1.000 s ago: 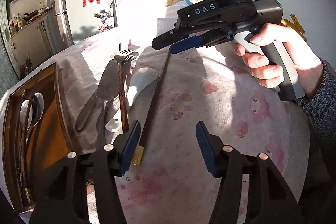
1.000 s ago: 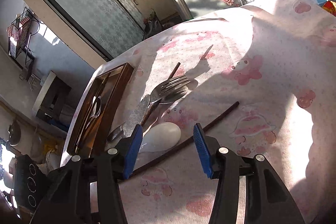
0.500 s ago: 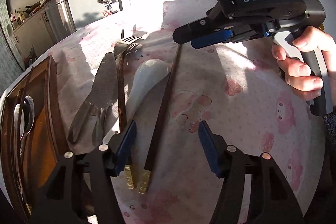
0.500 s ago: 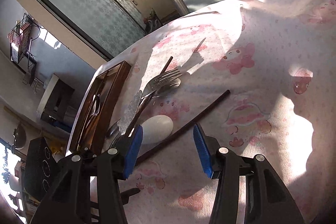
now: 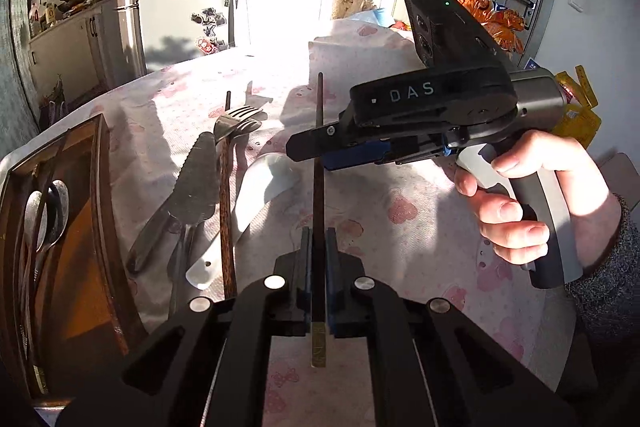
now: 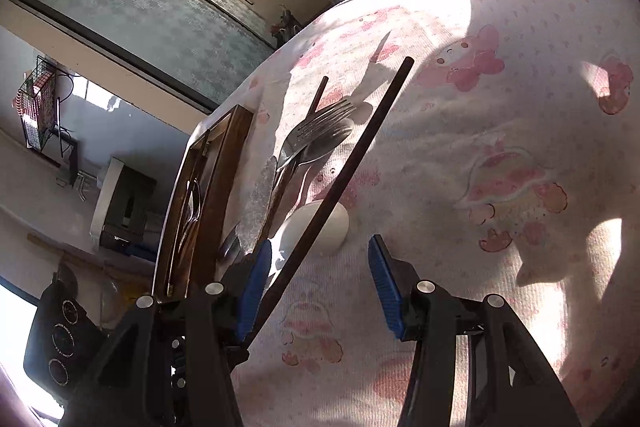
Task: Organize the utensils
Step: 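Grasp a third dark chopstick with the left gripper and lift it, then carry the chopstick into the wooden tray and open the left gripper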
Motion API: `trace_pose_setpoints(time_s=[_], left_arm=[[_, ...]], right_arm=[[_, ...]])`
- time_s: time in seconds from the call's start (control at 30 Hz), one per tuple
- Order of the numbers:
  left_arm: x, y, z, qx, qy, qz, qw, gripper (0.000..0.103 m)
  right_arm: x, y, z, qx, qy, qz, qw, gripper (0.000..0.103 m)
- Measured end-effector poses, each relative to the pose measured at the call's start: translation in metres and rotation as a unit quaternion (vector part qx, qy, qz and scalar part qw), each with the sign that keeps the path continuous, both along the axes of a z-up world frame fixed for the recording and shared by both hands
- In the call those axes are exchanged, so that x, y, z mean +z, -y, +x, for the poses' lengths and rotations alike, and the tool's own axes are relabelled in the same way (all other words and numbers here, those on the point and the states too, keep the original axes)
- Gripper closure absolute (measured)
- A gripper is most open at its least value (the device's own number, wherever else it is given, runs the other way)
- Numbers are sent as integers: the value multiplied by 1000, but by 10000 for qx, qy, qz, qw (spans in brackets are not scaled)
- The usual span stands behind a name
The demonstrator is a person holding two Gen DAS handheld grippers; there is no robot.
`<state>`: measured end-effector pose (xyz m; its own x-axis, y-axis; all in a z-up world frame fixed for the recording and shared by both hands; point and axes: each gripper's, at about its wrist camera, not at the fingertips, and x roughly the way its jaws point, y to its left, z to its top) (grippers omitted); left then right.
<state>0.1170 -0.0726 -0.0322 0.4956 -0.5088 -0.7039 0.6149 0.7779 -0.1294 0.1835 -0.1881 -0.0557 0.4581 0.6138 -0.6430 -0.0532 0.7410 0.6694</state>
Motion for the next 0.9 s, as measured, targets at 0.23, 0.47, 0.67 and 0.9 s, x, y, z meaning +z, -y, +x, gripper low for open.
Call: trace_pose_setpoints(time_s=[0.23,0.47,0.67,0.9], left_arm=[[8,-13,-16,-56,203,86,9997,96],[19,-66,-24,419,356,6,9985,96],[31,-136,-23,1089,521,87,9926,96],[25,-193,-9,1745,440,115,9836,96]], right_arm=[[20,-10,0,-134,249,-63,9996,88],[50,-78,18,370,492,-260,9978,89],[63,-166,47,905,578,-391,9935,89],[59,-243,83,1214,442,-678,9893,89]])
